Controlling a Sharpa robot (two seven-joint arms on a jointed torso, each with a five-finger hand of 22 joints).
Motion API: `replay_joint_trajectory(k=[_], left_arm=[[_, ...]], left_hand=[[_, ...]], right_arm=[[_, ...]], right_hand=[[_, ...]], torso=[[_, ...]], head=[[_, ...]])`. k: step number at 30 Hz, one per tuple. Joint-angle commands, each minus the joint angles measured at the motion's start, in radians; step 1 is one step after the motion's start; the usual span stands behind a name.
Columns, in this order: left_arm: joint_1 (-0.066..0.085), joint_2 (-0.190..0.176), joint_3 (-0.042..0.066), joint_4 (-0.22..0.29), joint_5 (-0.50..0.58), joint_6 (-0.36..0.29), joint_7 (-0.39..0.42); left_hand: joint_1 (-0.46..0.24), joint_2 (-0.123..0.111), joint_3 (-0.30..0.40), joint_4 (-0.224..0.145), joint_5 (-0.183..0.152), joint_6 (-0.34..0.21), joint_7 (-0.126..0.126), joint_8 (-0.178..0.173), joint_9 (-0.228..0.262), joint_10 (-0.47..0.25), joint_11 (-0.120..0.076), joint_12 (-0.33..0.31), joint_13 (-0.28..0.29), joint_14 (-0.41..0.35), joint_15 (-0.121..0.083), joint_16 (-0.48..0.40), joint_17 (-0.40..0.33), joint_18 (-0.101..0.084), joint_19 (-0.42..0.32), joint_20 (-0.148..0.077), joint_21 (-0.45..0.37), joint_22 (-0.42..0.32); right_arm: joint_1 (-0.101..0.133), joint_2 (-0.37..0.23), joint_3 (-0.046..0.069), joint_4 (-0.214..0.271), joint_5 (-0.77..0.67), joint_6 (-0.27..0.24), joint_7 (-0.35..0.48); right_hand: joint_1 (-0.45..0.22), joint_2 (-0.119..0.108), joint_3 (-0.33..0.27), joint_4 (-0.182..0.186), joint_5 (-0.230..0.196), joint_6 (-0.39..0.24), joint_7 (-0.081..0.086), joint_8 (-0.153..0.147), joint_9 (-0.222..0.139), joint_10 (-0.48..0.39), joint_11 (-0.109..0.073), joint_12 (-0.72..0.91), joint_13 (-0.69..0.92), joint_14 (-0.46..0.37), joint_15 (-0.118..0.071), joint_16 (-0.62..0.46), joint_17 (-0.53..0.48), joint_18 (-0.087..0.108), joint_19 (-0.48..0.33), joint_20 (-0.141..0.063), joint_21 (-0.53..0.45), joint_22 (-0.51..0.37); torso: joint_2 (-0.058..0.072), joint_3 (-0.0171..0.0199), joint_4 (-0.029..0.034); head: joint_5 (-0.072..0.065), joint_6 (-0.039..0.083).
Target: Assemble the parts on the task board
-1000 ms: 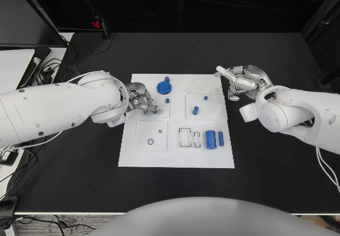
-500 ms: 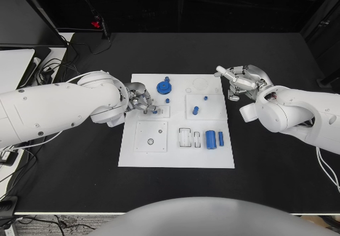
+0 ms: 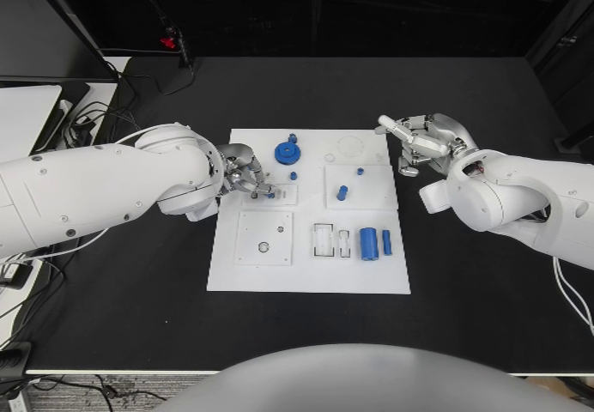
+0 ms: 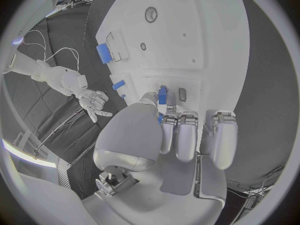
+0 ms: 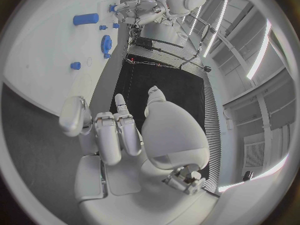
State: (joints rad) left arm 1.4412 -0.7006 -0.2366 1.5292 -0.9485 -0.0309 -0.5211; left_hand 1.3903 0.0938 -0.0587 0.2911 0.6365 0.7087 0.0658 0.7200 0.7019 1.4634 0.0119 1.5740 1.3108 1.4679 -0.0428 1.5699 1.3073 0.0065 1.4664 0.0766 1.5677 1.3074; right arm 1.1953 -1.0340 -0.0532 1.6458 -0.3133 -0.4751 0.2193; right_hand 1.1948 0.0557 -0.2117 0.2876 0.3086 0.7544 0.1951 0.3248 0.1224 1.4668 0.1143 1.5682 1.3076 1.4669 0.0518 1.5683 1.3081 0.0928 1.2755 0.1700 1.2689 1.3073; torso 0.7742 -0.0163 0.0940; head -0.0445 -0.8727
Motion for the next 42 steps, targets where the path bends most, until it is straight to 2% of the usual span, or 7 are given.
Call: replay_joint_trajectory(k=[1,17,22,25,32,37,42], left_arm=[[0.001,-0.001,0.0,-0.001,0.0,0.023,-0.013],[0.001,0.016,0.0,-0.007,0.0,0.051,-0.027],[0.001,0.017,0.0,-0.008,0.0,0.046,-0.031],[0.001,0.016,0.0,-0.008,0.0,0.044,-0.032],[0.001,0.015,0.0,-0.005,0.0,0.032,-0.017],[0.001,0.014,0.0,-0.003,0.0,0.025,-0.008],[0.001,0.012,0.0,-0.002,0.0,0.016,-0.003]], left_hand=[[0.045,0.04,0.007,0.002,0.006,0.003,-0.002,0.006,0.002,0.107,-0.007,-0.003,0.26,0.103,-0.006,0.001,0.263,-0.007,0.104,-0.005,0.003,0.263],[0.006,0.04,0.017,0.005,-0.01,-0.006,0.007,-0.002,-0.003,0.107,0.0,-0.003,0.26,0.103,-0.001,0.001,0.263,-0.007,0.104,-0.003,0.003,0.263],[-0.065,0.029,0.002,0.005,-0.04,-0.006,0.012,-0.008,-0.008,0.107,0.006,-0.003,0.26,0.103,0.004,0.001,0.263,-0.007,0.104,0.0,0.003,0.263],[-0.159,0.017,-0.04,0.002,-0.093,-0.003,0.019,-0.014,-0.014,0.107,0.012,-0.003,0.26,0.103,0.009,0.001,0.263,-0.007,0.104,0.004,0.003,0.263],[-0.359,0.006,-0.147,0.003,-0.306,0.003,0.023,-0.004,-0.011,0.107,0.017,-0.003,0.26,0.103,0.017,0.001,0.263,-0.007,0.104,0.013,0.003,0.263],[-0.423,0.02,-0.184,0.001,-0.395,0.002,0.024,0.006,-0.006,0.107,0.018,-0.003,0.26,0.103,0.018,0.001,0.263,-0.007,0.104,0.015,0.003,0.263],[-0.44,0.032,-0.199,0.002,-0.442,0.004,0.023,0.014,-0.001,0.107,0.017,-0.003,0.26,0.103,0.019,0.001,0.263,-0.007,0.104,0.016,0.003,0.263]], right_arm=[[0.001,0.0,0.0,0.002,0.001,-0.001,0.005],[0.001,0.0,0.0,0.003,0.001,-0.001,0.005],[0.001,0.0,0.0,0.003,0.001,-0.001,0.005],[0.001,0.0,0.0,0.003,0.001,-0.001,0.005],[0.001,0.0,0.0,0.002,0.001,-0.001,0.005],[0.001,0.001,0.0,0.001,0.001,0.0,0.005],[0.001,0.001,0.0,0.001,0.001,0.0,0.004]], right_hand=[[-0.001,0.013,-0.005,0.003,0.007,-0.005,0.0,0.006,0.001,0.104,0.006,0.003,0.263,0.104,0.007,0.002,0.263,0.007,-0.008,-0.002,-0.006,0.054],[-0.001,0.013,-0.005,0.003,0.007,-0.005,0.0,0.006,0.001,0.104,0.006,0.003,0.263,0.104,0.007,0.002,0.263,0.007,-0.008,-0.002,-0.006,0.054],[-0.001,0.013,-0.005,0.003,0.007,-0.005,0.0,0.006,0.001,0.104,0.006,0.003,0.263,0.104,0.007,0.002,0.263,0.007,-0.008,-0.002,-0.006,0.054],[-0.001,0.013,-0.005,0.003,0.007,-0.005,0.0,0.006,0.001,0.104,0.006,0.003,0.263,0.104,0.007,0.002,0.263,0.007,-0.008,-0.002,-0.006,0.054],[-0.001,0.013,-0.005,0.003,0.007,-0.005,0.0,0.006,0.001,0.104,0.006,0.003,0.263,0.104,0.007,0.002,0.263,0.007,-0.008,-0.002,-0.006,0.054],[-0.001,0.013,-0.005,0.003,0.007,-0.005,0.0,0.006,0.001,0.104,0.006,0.003,0.263,0.104,0.007,0.002,0.263,0.007,-0.008,-0.002,-0.006,0.054],[-0.002,0.015,-0.007,0.003,0.007,-0.006,0.0,0.009,0.001,0.104,0.006,0.003,0.263,0.104,0.007,0.002,0.263,0.007,-0.007,-0.002,-0.006,0.054]], torso=[[0.0,0.0,-0.0004],[0.0,0.0001,-0.0003],[0.0,0.0002,-0.0001],[0.0,-0.0002,-0.0003],[0.0,-0.0003,-0.0008],[0.0,-0.0003,-0.0008],[-0.001,0.0002,-0.0006]], head=[[0.0,0.0],[-0.001,0.0],[-0.001,0.0],[-0.001,0.0],[-0.001,0.0],[-0.001,0.0],[-0.001,0.0]])
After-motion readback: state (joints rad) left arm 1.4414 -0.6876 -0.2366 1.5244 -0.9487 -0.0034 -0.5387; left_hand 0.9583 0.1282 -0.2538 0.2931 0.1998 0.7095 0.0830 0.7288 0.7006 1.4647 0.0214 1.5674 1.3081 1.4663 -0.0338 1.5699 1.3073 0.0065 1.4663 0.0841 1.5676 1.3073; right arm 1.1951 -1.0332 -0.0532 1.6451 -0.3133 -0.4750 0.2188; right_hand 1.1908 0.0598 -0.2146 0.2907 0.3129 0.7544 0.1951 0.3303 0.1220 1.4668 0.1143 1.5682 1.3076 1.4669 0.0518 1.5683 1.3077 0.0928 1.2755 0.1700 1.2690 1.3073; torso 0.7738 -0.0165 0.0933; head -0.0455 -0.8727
